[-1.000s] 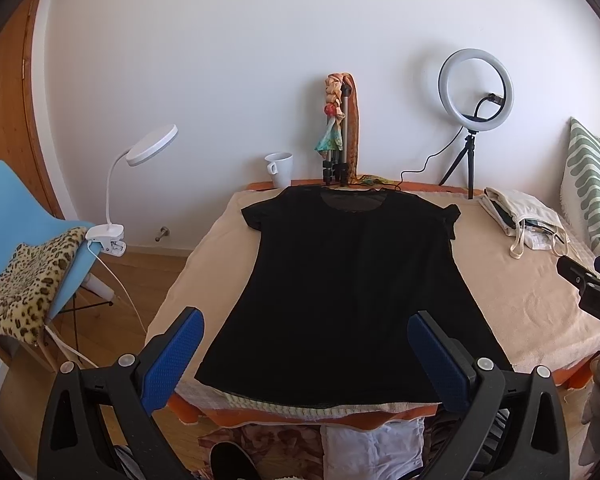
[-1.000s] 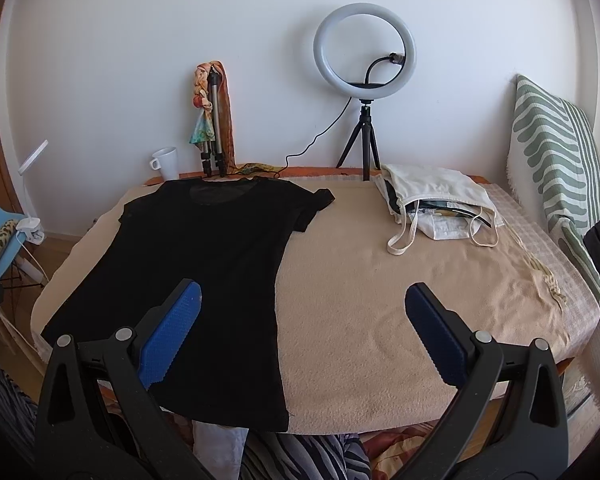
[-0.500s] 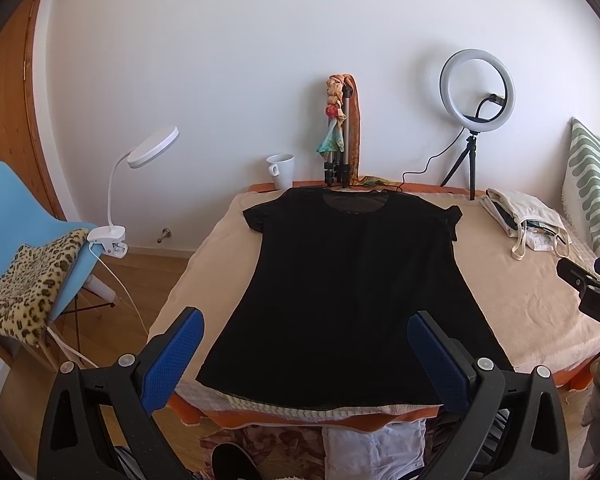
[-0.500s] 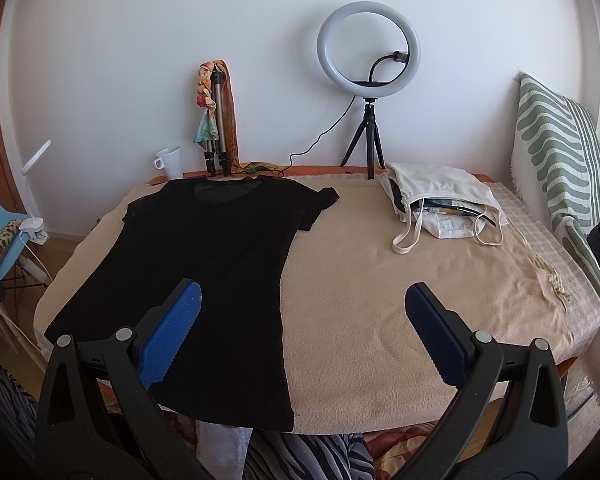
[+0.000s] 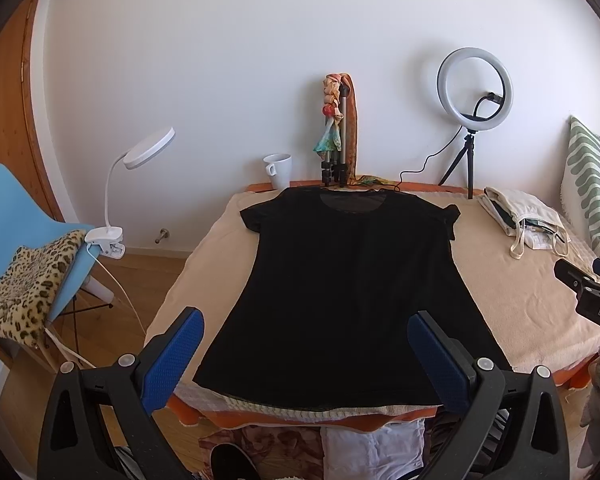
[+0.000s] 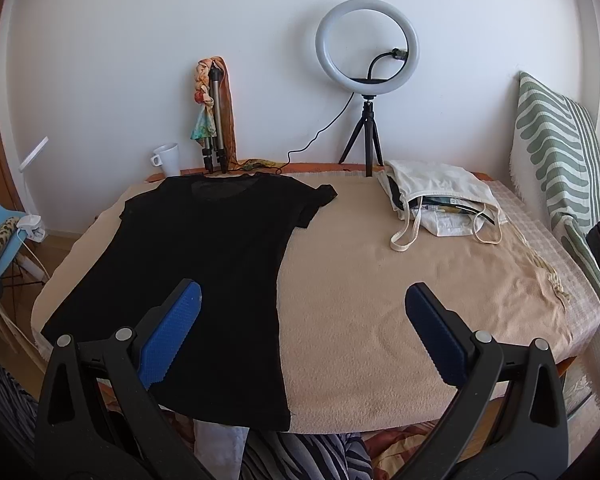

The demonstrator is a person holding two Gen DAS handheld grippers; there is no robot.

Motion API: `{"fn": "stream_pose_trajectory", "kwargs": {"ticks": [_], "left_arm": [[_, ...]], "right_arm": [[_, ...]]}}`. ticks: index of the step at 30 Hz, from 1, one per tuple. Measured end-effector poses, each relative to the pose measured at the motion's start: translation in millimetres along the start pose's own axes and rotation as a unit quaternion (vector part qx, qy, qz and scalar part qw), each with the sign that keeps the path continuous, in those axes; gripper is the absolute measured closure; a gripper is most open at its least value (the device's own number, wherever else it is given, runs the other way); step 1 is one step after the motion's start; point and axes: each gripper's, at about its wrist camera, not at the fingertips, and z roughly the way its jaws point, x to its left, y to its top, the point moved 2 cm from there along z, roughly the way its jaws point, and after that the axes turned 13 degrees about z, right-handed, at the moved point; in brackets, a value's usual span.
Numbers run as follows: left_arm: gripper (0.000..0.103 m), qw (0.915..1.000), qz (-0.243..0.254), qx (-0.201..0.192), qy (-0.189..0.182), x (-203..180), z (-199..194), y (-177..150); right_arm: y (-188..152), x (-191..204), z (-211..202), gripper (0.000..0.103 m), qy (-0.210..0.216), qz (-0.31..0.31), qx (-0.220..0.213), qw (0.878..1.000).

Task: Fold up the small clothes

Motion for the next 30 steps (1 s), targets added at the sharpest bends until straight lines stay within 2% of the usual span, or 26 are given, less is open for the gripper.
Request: {"fn": "stream_pose_trajectory", "kwargs": {"ticks": [30], "left_arm": [[0.0, 1.0, -0.001, 0.002, 0.005, 6.3, 2.5, 1.6]], "right_arm": [[2.2, 2.9, 2.8, 0.0, 0.001, -0.004, 0.004, 1.0]]}}
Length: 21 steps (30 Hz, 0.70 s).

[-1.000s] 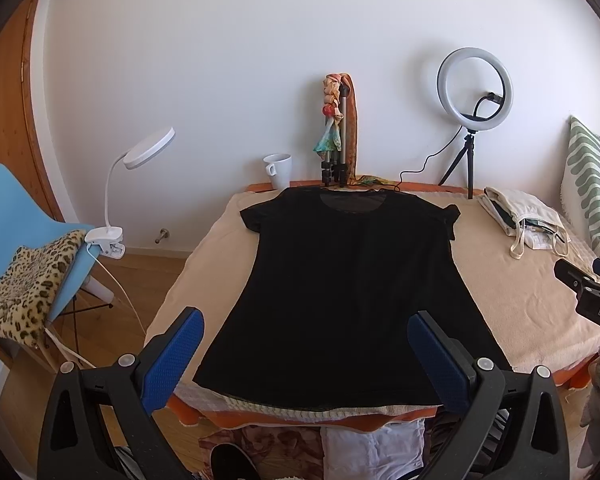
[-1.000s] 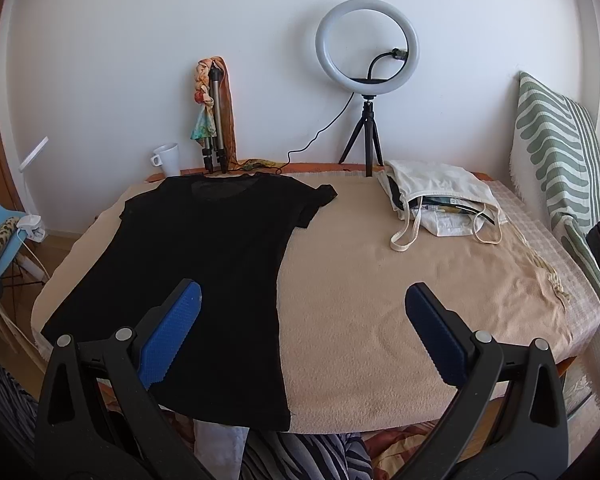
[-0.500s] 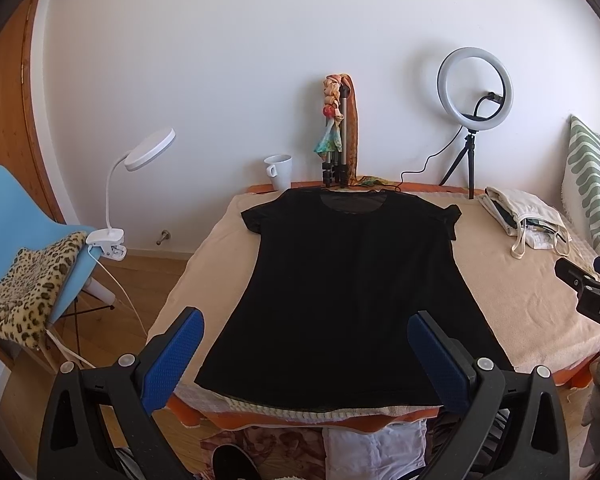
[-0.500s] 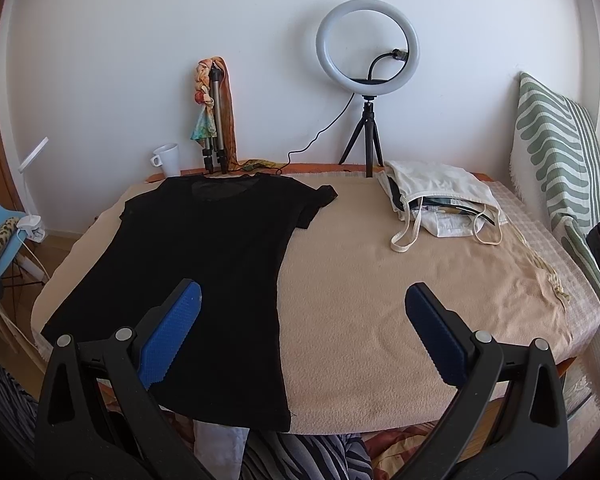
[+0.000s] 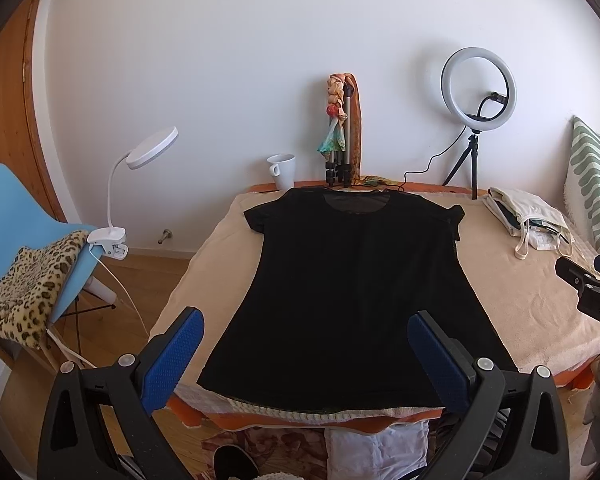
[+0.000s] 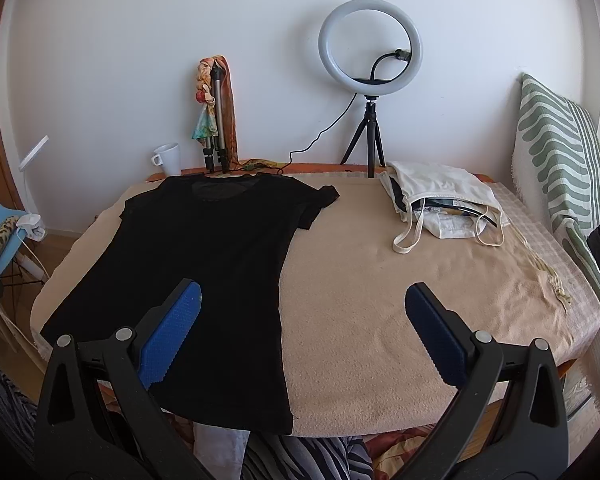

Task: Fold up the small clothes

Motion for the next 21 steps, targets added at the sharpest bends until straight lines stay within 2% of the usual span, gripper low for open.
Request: {"fn": "stream_pose_trajectory", "kwargs": {"ticks": [7, 15, 17, 21], "left_arm": [[0.0, 0.9998, -0.016, 0.012, 0.01, 14.0, 10.6, -5.4], [0.001, 0.9982, -0.039, 0.034, 0.031, 40.7, 26.1, -22.7], [0.004, 0.9977, -0.047, 0.041, 0.024, 47.7, 31.3, -27.9], [0.016, 0.9959, -0.069, 0.056, 0.015, 62.5, 39.8, -42.7]], "right_arm": [[5.9, 12.0, 13.1, 0.0, 0.011, -0.009, 0.002, 1.0], [18.1, 25.8, 31.8, 0.0, 0.045, -0.003, 0.01, 0.999], [22.3, 32.9, 35.1, 0.0, 0.055, -0.008, 0.007, 0.998], [36.1, 49.4, 41.5, 0.0, 0.077, -0.02, -0.003, 0.997]]}}
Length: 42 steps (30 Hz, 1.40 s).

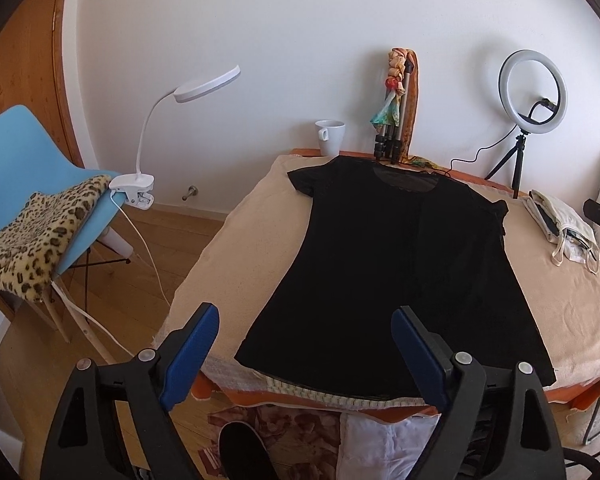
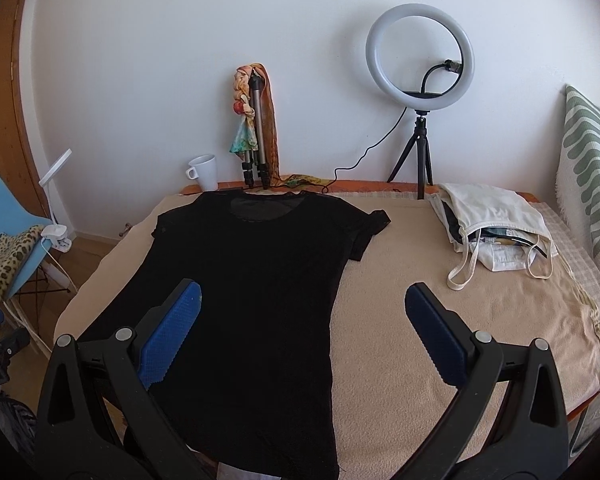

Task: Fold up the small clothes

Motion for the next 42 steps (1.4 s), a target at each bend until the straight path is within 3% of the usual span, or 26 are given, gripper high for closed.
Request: {"fn": "stream_pose_trajectory", "kwargs": {"ticks": [5, 11, 16, 20, 22, 27, 34, 39, 42], "left_arm": [[0.024, 0.9986, -0.043, 0.01, -0.03, 24.0, 12.5, -17.2], [0.033, 0.9961, -0.074, 0.04, -0.026, 44.9, 34.8, -33.1], [0.039, 0.9941, -0.084, 0.065, -0.02, 55.5, 59.3, -43.7], [0.045, 0.9898, -0.109, 0.083, -0.04, 64.0, 80.2, -54.2], [0.053, 0.9882, -0.115, 0.092, -0.042, 66.5, 88.3, -58.7], [0.054, 0.9853, -0.126, 0.104, -0.05, 71.7, 101.6, -65.9], [0.054, 0.983, -0.126, 0.124, -0.049, 73.1, 116.2, -75.1], [0.057, 0.9761, -0.153, 0.132, -0.08, 73.1, 127.1, -76.5], [0.057, 0.9775, -0.146, 0.131, -0.077, 69.2, 130.0, -73.2]], "right_arm": [[23.0, 23.5, 18.7, 0.0, 0.028, -0.03, -0.016, 0.999], [45.5, 56.4, 60.4, 0.0, 0.099, -0.041, 0.001, 0.994], [63.2, 87.2, 114.3, 0.0, 0.132, -0.03, 0.058, 0.989], [72.5, 113.1, 165.2, 0.0, 0.162, -0.003, 0.117, 0.98], [77.0, 130.2, 189.1, 0.0, 0.171, 0.003, 0.141, 0.975], [90.8, 179.4, 238.1, 0.004, 0.199, 0.002, 0.176, 0.964], [89.5, 238.2, 294.9, 0.007, 0.218, -0.02, 0.209, 0.953], [72.6, 271.1, 335.7, 0.01, 0.207, -0.048, 0.237, 0.948], [63.5, 284.2, 364.4, 0.01, 0.192, -0.05, 0.25, 0.948]]}}
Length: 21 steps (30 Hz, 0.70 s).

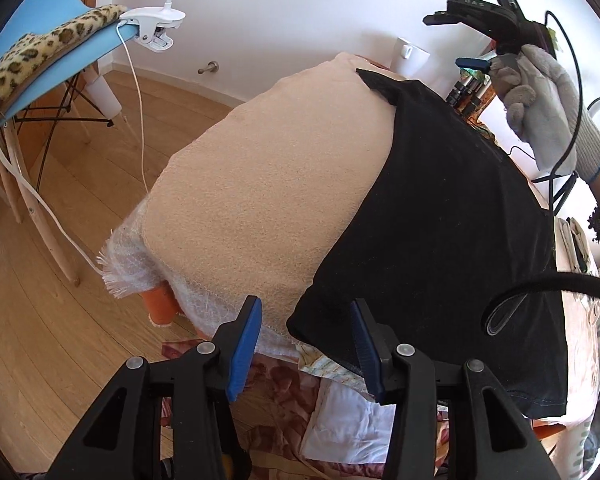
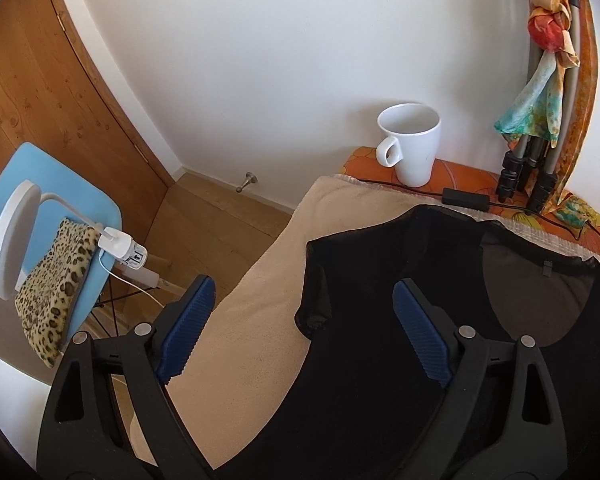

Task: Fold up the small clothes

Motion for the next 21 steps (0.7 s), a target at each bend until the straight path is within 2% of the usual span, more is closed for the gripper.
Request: {"fn": "stream_pose_trajectory", "kwargs": {"ticks": [8, 11, 17, 21], "left_arm": [[0.061, 0.9999, -0.001, 0.008, -0.006, -1.5, 9.8, 4.2], [0.062, 0.9999, -0.003, 0.009, -0.006, -1.6, 11.0, 5.4], [0.071, 0.9999, 0.003, 0.007, 0.009, -2.4, 12.5, 6.7], [0.076, 0.9994, 0.019, 0.007, 0.027, -6.8, 13.9, 9.2]], "right_arm": [[8.9, 6.1, 89.9, 0.013, -0.04, 0.002, 0.035, 0.999], [6.6, 7.7, 120.1, 0.015, -0.067, -0.008, 0.042, 0.997], [9.6, 7.3, 152.3, 0.023, -0.125, -0.034, 0.044, 0.991], [13.3, 3.1, 164.8, 0.028, -0.133, -0.043, 0.05, 0.989]]}}
